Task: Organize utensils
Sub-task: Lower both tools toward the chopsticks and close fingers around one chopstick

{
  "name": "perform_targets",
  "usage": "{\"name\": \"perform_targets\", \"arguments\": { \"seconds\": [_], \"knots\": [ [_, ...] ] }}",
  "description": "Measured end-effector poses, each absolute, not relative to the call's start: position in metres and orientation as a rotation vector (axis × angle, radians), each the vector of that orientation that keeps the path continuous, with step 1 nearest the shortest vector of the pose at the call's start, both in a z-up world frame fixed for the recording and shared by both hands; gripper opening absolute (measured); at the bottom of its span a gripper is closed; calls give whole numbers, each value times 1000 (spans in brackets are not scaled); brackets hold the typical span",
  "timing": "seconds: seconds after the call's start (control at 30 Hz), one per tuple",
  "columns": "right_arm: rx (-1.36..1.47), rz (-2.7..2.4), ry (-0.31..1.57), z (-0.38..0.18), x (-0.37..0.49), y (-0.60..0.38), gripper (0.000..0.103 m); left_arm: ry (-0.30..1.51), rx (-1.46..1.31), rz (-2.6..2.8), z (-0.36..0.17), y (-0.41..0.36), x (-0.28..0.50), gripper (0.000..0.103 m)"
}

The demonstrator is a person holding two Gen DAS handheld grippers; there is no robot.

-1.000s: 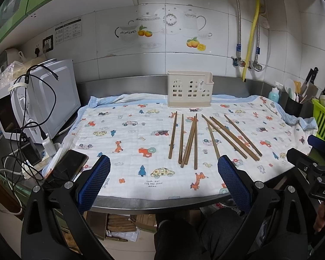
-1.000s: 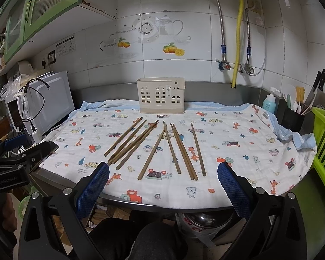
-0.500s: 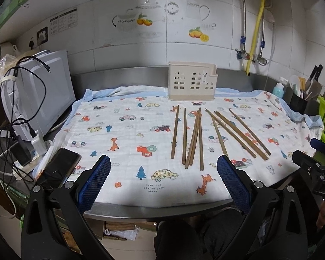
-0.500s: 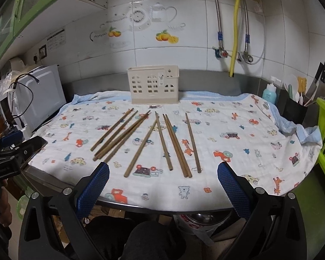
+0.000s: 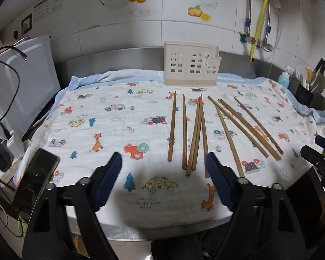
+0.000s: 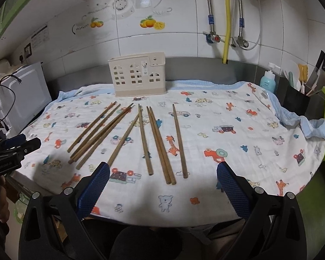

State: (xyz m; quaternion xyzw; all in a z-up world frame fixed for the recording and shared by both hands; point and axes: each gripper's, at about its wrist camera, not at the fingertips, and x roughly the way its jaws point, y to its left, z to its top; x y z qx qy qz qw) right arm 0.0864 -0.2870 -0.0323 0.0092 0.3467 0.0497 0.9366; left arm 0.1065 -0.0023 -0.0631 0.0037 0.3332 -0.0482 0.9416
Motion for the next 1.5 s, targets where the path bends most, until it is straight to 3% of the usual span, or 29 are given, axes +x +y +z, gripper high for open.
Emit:
{"name": "perform_targets", "arguments": {
  "seconds": [0.53, 0.6, 0.83, 1.0, 1.07, 1.13, 1.2, 1.5],
  "knots": [
    [17, 89, 774, -62, 126, -299, 92, 766, 3, -99, -95, -5, 157, 64],
    [25, 92, 785, -66, 132, -302, 83, 775, 2, -102, -99, -4, 163, 61],
    [35, 93, 827, -79, 150, -310, 68, 805, -7, -105, -111, -3, 179, 53],
    [37, 102, 846, -85, 158, -316, 50, 820, 6, -121, -118, -8, 187, 49],
    [38, 110, 846, -87, 160, -317, 42, 826, 6, -129, -119, -8, 190, 43],
    [35, 108, 855, -89, 164, -318, 40, 834, 5, -131, -121, -8, 194, 40],
    [33, 113, 863, -92, 166, -317, 30, 841, 1, -135, -123, -8, 197, 38],
    [20, 125, 883, -101, 169, -315, 19, 858, -5, -162, -128, -11, 205, 32]
  ]
}}
